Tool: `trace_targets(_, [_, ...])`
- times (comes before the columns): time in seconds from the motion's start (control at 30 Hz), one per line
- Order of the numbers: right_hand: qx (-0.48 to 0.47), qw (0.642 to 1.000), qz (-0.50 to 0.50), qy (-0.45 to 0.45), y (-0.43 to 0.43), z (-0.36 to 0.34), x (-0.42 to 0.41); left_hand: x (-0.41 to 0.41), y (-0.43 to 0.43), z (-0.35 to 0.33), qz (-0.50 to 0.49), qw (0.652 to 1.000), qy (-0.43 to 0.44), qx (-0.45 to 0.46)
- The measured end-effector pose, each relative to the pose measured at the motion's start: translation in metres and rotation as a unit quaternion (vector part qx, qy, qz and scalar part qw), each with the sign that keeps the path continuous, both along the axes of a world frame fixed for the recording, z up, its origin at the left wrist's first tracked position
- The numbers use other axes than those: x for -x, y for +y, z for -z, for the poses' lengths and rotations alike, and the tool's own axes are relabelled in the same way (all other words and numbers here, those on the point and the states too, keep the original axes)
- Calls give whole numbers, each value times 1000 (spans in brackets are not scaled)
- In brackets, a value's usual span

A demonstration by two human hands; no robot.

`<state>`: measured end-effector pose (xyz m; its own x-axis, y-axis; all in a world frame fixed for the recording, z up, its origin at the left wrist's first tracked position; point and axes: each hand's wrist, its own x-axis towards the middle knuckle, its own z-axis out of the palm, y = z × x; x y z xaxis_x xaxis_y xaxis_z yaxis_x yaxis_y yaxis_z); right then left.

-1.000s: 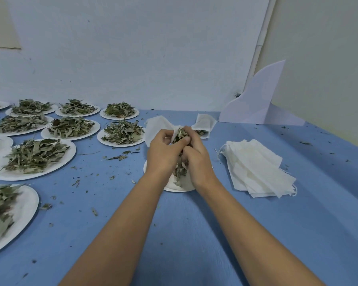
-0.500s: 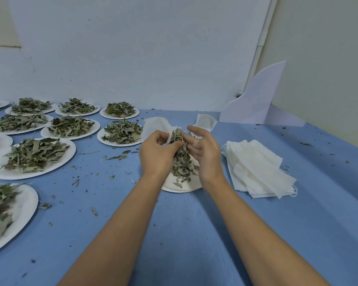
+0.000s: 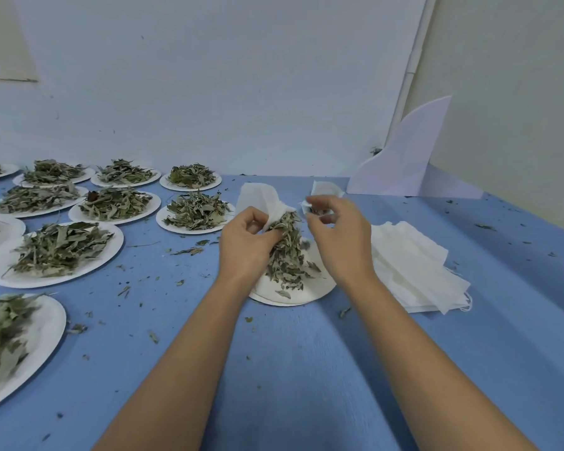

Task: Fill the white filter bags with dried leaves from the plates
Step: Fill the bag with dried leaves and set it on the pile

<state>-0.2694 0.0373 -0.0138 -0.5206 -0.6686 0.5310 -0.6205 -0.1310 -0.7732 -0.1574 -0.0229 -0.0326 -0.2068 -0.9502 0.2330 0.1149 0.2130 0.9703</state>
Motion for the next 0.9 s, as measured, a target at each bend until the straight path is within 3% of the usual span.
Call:
trace_targets(0.17, [-8,998,3,55,0,3,1,0,3,-3,37,999,-23,26])
trace_targets(0.37, [-9,993,41,108,-1,6,-1,-7,-3,-4,-18,999,-23,35])
trace_targets(0.57, [-10,989,21,148,0,6,-4,-3,0,-5,43,998,-33,40])
trace_targets(0.8, [-9,989,14,146,0,4,-1,-5,1,-6,77,996,-25,48])
trace_targets(0.9, [-18,988,8,154,-2,7,-4,-1,3,-6,28,998,-29,47])
